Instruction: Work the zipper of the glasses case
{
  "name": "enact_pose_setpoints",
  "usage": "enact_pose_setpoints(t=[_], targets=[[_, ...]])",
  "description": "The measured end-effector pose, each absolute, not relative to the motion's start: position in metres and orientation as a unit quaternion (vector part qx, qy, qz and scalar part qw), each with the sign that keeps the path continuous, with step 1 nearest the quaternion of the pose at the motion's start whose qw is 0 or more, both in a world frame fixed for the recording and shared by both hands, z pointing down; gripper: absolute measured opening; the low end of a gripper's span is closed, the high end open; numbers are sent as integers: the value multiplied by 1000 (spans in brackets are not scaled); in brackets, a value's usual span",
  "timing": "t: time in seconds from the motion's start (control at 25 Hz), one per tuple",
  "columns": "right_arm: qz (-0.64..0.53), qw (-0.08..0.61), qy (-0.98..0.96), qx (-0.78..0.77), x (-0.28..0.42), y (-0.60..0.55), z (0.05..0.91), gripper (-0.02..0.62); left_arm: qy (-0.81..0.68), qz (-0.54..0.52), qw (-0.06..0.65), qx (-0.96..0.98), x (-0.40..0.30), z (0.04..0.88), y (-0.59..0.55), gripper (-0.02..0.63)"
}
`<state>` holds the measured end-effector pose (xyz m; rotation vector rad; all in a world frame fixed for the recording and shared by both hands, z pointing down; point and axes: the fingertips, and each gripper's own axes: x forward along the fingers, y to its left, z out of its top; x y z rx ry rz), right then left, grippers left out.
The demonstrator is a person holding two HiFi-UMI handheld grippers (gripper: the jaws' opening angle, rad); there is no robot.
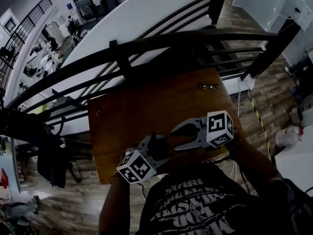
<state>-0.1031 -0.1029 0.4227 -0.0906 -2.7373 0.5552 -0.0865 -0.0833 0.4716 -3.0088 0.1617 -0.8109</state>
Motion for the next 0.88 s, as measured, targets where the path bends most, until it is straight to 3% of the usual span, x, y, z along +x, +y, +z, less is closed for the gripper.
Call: enact_pose_setpoints(t=[0.24, 0.36, 0.88], targets=[[126, 244, -953, -128, -123, -104, 423, 188, 53, -308, 29, -949, -94, 474, -93, 275], [91, 270, -946, -157, -129, -102, 429, 102, 57, -321, 35, -945, -95, 476, -94, 275], [94, 276, -943, -158, -110, -94, 435, 1, 112, -307, 10, -945, -90, 481, -97, 275]])
